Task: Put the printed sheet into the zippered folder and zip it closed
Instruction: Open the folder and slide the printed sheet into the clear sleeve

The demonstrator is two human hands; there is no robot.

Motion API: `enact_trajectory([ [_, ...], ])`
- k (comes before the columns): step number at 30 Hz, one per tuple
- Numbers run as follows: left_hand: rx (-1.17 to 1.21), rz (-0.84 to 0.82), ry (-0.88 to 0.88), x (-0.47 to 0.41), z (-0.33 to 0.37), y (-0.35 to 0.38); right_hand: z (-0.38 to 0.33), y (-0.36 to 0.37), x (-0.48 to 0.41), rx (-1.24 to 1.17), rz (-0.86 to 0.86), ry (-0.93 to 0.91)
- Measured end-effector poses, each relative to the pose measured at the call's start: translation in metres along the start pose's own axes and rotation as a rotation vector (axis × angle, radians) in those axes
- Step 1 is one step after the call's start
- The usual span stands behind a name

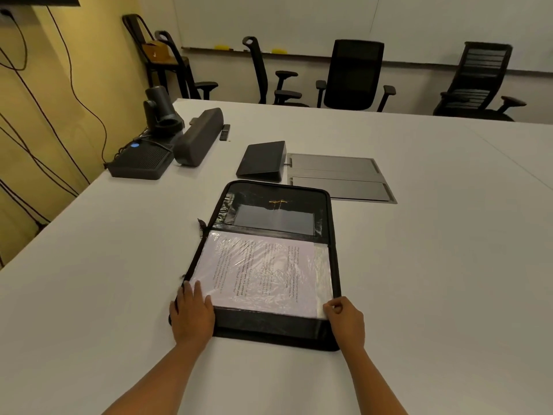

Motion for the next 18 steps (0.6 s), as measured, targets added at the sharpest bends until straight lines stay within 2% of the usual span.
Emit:
enact_trajectory([
  [4, 0.127, -0.037, -0.105, 0.001, -0.008, -0.006, 0.003, -0.008, 0.007, 0.004, 0.033, 0.002],
  [9, 0.164, -0.056, -0.181, -0.006, -0.014, -0.014, 0.01, -0.015, 0.019, -0.056, 0.138, 0.05],
  [13, 0.211, -0.096, -0.261, -0.019, -0.018, -0.025, 0.01, -0.015, 0.017, -0.067, 0.082, 0.161],
  [16, 0.339, -0.16, -0.303, -0.026, -0.027, -0.029, 0.011, -0.025, 0.008, -0.165, 0.078, 0.251],
  [18, 0.441, -0.22, -0.32, -0.022, -0.026, -0.026, 0.01, -0.032, 0.0, -0.355, 0.082, 0.303],
])
Point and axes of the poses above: each hand's wrist, its own x-axis away from the middle knuckle, its own y-axis out of the palm, z = x × y, the point moved 2 cm from there along -x, towards the middle knuckle, and after that the axes turned 4 degrees about -x, right-handed, at the moved point
